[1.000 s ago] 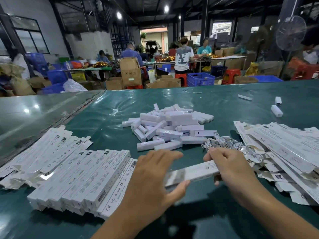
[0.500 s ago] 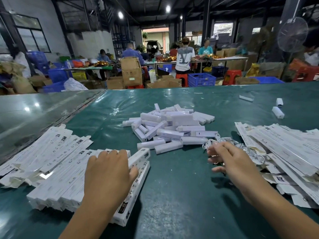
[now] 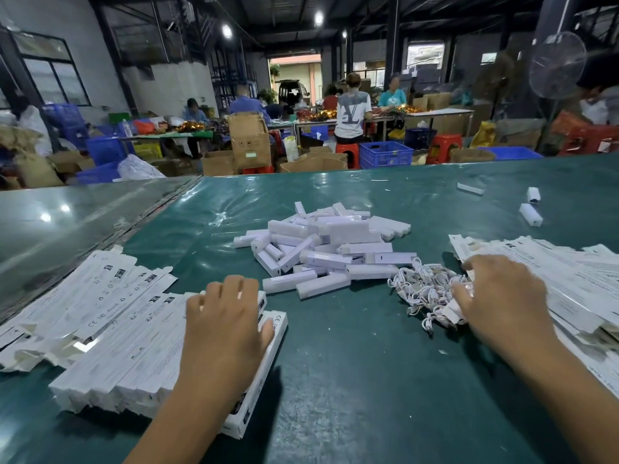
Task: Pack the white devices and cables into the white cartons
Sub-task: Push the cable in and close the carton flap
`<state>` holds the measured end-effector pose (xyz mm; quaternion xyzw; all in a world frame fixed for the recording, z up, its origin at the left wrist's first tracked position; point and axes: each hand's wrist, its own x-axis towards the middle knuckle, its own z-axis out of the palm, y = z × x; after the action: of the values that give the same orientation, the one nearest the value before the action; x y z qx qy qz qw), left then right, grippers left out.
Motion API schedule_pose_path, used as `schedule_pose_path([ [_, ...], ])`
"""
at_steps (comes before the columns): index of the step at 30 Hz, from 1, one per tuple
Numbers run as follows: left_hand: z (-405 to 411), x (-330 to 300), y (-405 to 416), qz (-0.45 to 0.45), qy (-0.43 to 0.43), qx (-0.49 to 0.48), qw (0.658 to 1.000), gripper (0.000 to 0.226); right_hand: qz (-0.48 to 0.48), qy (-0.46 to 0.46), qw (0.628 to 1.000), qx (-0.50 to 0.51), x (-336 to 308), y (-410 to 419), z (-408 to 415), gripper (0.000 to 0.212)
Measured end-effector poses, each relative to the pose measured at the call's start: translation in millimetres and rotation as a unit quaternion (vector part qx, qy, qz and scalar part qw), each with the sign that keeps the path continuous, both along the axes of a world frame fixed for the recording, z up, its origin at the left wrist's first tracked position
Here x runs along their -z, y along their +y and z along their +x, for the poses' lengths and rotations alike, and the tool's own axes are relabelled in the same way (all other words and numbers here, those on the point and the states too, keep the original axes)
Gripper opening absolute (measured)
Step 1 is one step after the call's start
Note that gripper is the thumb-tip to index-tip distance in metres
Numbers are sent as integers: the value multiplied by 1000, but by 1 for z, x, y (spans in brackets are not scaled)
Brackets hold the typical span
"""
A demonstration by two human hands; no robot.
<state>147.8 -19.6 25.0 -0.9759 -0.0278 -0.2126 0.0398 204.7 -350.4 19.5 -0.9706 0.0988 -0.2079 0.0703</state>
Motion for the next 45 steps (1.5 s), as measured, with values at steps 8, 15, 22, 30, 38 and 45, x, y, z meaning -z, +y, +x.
schedule_pose_path([
  [8, -7, 39, -48, -85, 92, 202, 971, 32, -24, 144, 982, 124, 0, -36, 4, 51],
  [15, -7, 44, -49, -115, 82, 265, 954, 27, -30, 117, 985, 122, 1, -34, 4, 35],
  [22, -9, 41, -49, -135, 67, 285, 947, 29, 42, 45, 997, 50, -10, -26, -6, 32],
  [30, -13, 33, -56, -422, 129, 303, 845, 47, 240, -66, 942, -227, -25, 41, -41, 32],
  [38, -14, 27, -56, -559, 171, 313, 749, 32, 435, 142, 757, -466, 4, 95, -69, 20],
  [45, -16, 20, -51, -435, 87, 294, 846, 28, 423, -74, 799, -421, -1, 82, -62, 12],
])
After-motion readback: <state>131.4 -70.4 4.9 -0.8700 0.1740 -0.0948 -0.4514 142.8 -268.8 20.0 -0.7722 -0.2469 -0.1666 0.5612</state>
